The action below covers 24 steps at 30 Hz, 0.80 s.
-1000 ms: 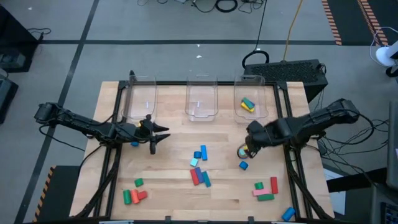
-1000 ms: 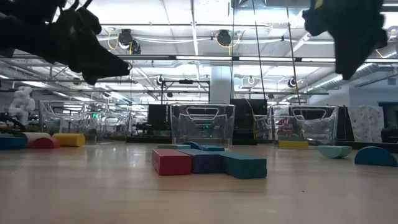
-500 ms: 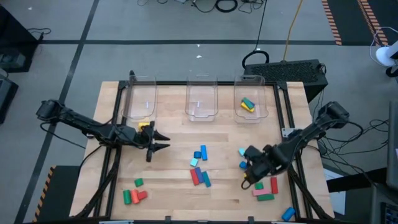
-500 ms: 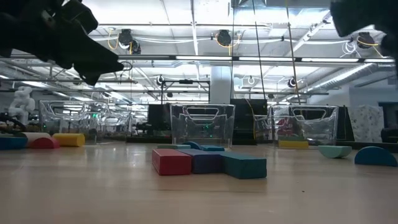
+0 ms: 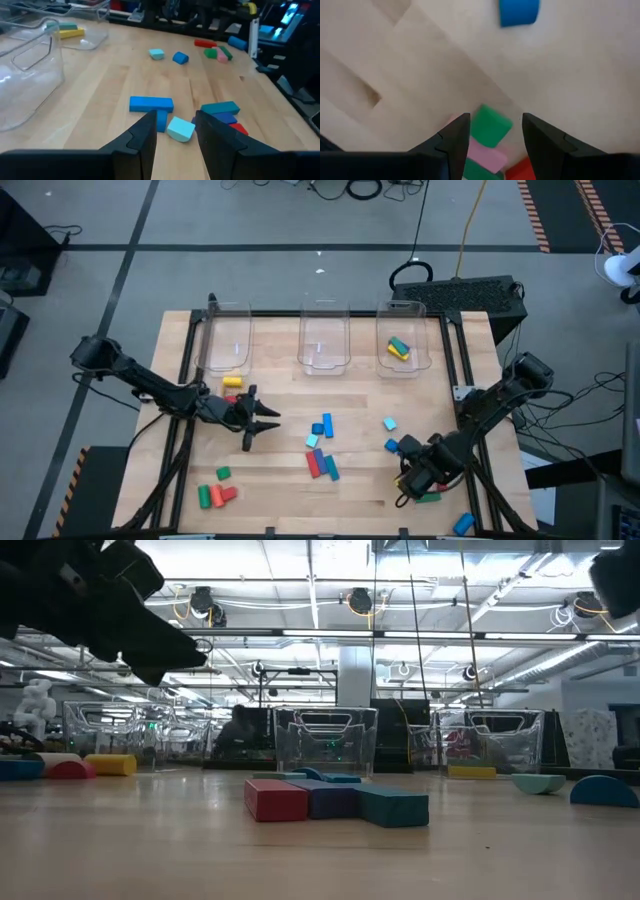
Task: Sort blocks by size
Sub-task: Put the red rectangular block into the right transparent bin
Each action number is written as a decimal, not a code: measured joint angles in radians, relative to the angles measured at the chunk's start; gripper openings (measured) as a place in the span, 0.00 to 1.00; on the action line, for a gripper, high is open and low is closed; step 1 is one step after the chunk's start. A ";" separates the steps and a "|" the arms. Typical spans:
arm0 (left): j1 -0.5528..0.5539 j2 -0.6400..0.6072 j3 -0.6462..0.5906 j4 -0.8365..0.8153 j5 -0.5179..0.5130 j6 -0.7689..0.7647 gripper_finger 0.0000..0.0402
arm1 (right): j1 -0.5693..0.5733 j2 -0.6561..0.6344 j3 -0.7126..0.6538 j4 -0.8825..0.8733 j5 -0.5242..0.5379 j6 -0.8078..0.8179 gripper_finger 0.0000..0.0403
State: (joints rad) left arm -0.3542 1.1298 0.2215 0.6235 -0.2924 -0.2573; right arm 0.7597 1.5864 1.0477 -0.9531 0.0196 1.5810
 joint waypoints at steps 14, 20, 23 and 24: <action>-0.107 0.264 0.130 -0.004 -0.092 -0.078 0.34 | 0.041 0.066 0.000 0.021 -0.074 -0.053 0.41; -0.131 0.299 0.163 -0.004 -0.106 -0.078 0.34 | 0.076 0.064 0.000 0.013 -0.113 -0.158 0.41; -0.139 0.306 0.167 -0.005 -0.127 -0.090 0.34 | 0.085 0.064 0.000 -0.066 -0.149 -0.048 0.41; -0.140 0.305 0.167 -0.003 -0.139 -0.103 0.34 | 0.085 0.064 0.000 -0.108 -0.164 0.024 0.41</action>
State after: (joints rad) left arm -0.4940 1.4349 0.3889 0.6204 -0.4314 -0.3600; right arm 0.8451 1.6508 1.0481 -1.0612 -0.1448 1.6048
